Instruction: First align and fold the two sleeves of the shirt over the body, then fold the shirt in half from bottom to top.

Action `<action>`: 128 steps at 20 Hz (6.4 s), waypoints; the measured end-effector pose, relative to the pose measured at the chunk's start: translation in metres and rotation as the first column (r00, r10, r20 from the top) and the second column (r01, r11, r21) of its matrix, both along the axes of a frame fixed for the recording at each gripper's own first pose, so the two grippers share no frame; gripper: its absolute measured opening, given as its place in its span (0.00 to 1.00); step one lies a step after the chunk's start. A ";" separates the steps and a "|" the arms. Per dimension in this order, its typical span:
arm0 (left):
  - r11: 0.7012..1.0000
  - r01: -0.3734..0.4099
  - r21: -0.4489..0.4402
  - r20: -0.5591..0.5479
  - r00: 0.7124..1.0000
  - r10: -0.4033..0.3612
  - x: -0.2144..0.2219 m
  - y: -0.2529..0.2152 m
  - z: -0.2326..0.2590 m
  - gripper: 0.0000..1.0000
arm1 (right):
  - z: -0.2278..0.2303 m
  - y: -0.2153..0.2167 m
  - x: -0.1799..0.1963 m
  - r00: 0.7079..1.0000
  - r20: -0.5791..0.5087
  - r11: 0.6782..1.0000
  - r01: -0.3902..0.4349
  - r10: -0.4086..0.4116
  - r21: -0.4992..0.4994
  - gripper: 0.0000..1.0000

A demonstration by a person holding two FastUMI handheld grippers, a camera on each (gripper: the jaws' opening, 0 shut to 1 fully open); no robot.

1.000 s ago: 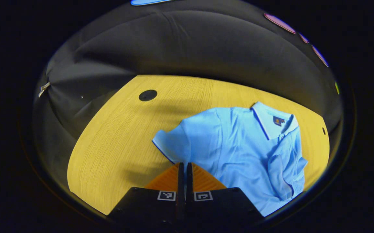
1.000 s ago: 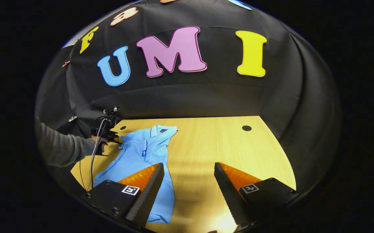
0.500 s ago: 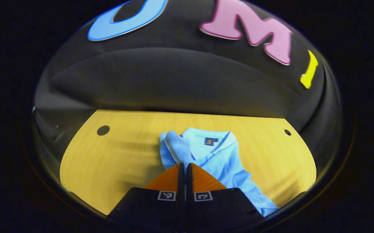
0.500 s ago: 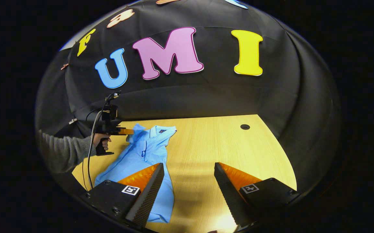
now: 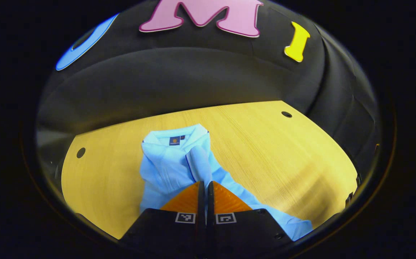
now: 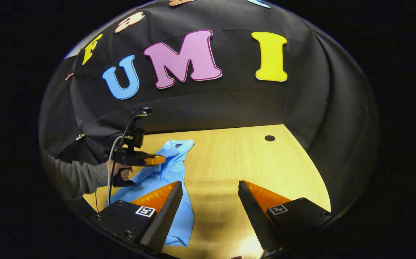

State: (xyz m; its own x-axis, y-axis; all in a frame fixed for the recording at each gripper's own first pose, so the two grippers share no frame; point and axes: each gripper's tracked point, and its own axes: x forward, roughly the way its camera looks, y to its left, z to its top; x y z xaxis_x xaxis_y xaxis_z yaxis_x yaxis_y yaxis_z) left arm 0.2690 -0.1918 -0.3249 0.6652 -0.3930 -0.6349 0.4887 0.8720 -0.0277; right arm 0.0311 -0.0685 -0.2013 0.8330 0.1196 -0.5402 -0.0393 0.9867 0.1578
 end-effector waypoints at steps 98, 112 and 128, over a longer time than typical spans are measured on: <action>0.943 -0.295 -0.155 0.103 0.944 0.312 -0.143 0.180 0.086 0.06 | -0.081 0.099 0.029 0.998 -0.060 0.998 -0.019 0.015 -0.065 0.05; 0.914 -0.353 -0.201 0.252 0.883 0.397 0.083 0.152 0.111 0.06 | -0.086 0.073 0.241 0.995 0.076 0.994 0.075 -0.069 -0.078 0.05; 0.900 -0.431 -0.070 0.168 0.884 0.436 0.223 0.152 -0.001 0.06 | -0.211 0.058 0.380 0.989 -0.059 0.986 0.132 -0.138 -0.103 0.05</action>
